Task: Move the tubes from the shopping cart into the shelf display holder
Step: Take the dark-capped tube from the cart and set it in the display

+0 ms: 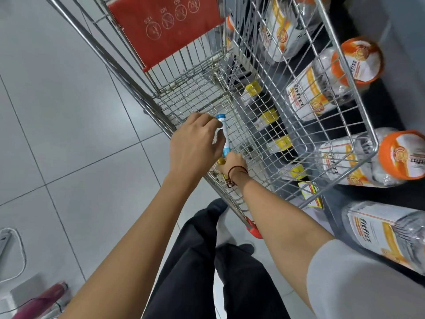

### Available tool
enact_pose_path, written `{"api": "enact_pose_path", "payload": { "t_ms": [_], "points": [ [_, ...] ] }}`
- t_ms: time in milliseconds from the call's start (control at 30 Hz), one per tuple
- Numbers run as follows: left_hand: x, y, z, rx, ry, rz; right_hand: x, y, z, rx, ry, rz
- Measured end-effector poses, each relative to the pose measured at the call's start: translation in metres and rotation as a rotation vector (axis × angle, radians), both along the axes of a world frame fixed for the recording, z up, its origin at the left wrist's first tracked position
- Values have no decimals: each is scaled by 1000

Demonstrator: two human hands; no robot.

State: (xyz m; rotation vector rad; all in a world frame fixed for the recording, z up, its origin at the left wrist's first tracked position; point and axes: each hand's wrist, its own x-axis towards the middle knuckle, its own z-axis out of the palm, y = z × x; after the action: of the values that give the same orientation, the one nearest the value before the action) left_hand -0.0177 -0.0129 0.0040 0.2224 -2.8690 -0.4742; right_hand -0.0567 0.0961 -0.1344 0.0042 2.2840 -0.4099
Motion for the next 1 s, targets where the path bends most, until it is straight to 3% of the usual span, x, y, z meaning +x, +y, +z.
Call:
{"api": "enact_pose_path", "payload": {
  "t_ms": [200,533,833,1000],
  "points": [
    [1,2,5,7,-21,-15,-3,23,40,-166,6,32],
    [-3,7,21,65,-49,-97,-6,94,159,-546,203,-266],
    [-34,120,68,149,72,-492,14,202,273,-836,556,-584],
    [-57,199,100,181,160,-732,40,271,316,-739,764,-783]
  ]
}}
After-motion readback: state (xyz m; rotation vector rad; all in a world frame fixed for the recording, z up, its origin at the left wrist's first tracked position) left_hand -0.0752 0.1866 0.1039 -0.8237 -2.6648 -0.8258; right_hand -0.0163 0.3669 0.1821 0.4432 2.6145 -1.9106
